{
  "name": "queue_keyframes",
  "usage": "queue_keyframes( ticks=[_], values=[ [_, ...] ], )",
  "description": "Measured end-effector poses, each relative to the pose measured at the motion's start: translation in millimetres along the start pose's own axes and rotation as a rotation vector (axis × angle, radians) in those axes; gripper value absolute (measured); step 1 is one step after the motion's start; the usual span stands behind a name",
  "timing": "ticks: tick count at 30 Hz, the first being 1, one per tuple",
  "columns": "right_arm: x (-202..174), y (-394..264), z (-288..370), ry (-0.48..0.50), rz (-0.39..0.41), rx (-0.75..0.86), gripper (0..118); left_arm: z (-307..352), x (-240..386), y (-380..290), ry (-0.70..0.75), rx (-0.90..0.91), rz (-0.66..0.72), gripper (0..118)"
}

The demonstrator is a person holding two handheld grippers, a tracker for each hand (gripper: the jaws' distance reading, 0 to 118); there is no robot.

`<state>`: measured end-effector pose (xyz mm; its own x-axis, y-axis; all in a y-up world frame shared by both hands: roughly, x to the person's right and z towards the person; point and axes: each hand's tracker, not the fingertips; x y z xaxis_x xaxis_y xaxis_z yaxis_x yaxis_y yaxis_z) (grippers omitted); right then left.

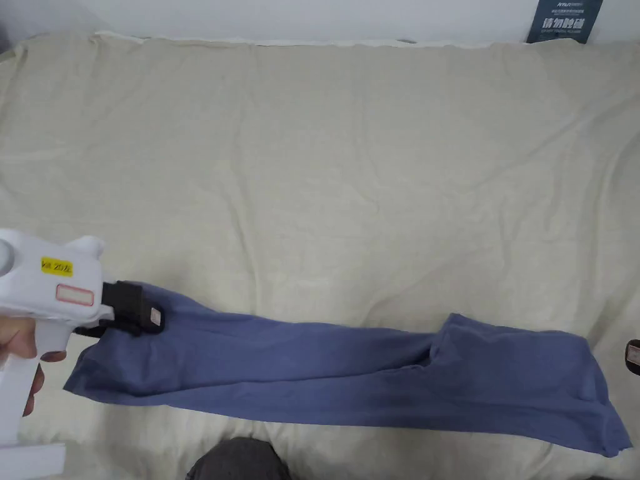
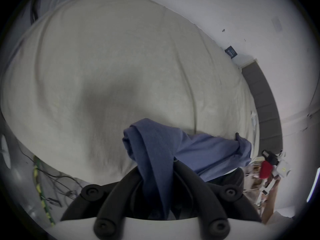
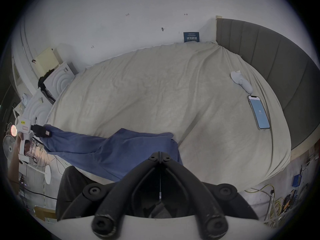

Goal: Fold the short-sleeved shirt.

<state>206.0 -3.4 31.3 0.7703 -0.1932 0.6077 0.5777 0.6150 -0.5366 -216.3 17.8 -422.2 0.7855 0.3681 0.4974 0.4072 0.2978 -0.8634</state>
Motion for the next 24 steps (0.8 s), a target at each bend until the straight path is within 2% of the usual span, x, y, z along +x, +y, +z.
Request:
queue_keyframes(
  ticks=[3, 8, 16, 17, 18, 19, 20, 22, 23, 24],
  values=[
    [-1, -6, 10, 0.031, -0.021, 0.014, 0, 16, 59, 2, 0.079, -0.003, -0.097, 5],
    [-7, -21, 26, 0.074, 0.005, 0.024, 0, -3, 152, -7, 0.21, -0.036, -0.247, 5],
    [-10, -45, 28, 0.153, -0.002, 0.001, 0, -129, 284, -50, 0.292, -0.098, -0.415, 6],
    [-10, -47, 25, 0.155, -0.008, -0.006, 0, -148, 299, -61, 0.333, -0.091, -0.456, 17],
    [-8, -49, 23, 0.16, -0.02, -0.013, 0, -163, 310, -72, 0.304, -0.067, -0.48, 49],
    [-6, -51, 20, 0.164, -0.038, -0.021, 0, -178, 320, -82, 0.229, -0.072, -0.494, 104],
    [-3, -53, 18, 0.149, -0.068, -0.038, 0, -190, 333, -92, 0.186, -0.124, -0.478, 118],
    [3, -56, 15, 0.142, -0.092, -0.056, 0, -185, 339, -103, 0.058, -0.107, -0.398, 106],
    [6, -57, 16, 0.139, -0.102, -0.057, 0, -181, 336, -104, -0.036, -0.166, -0.325, 106],
    [8, -58, 16, 0.14, -0.106, -0.058, 0, -170, 334, -91, -0.07, -0.174, -0.266, 106]
  ],
)
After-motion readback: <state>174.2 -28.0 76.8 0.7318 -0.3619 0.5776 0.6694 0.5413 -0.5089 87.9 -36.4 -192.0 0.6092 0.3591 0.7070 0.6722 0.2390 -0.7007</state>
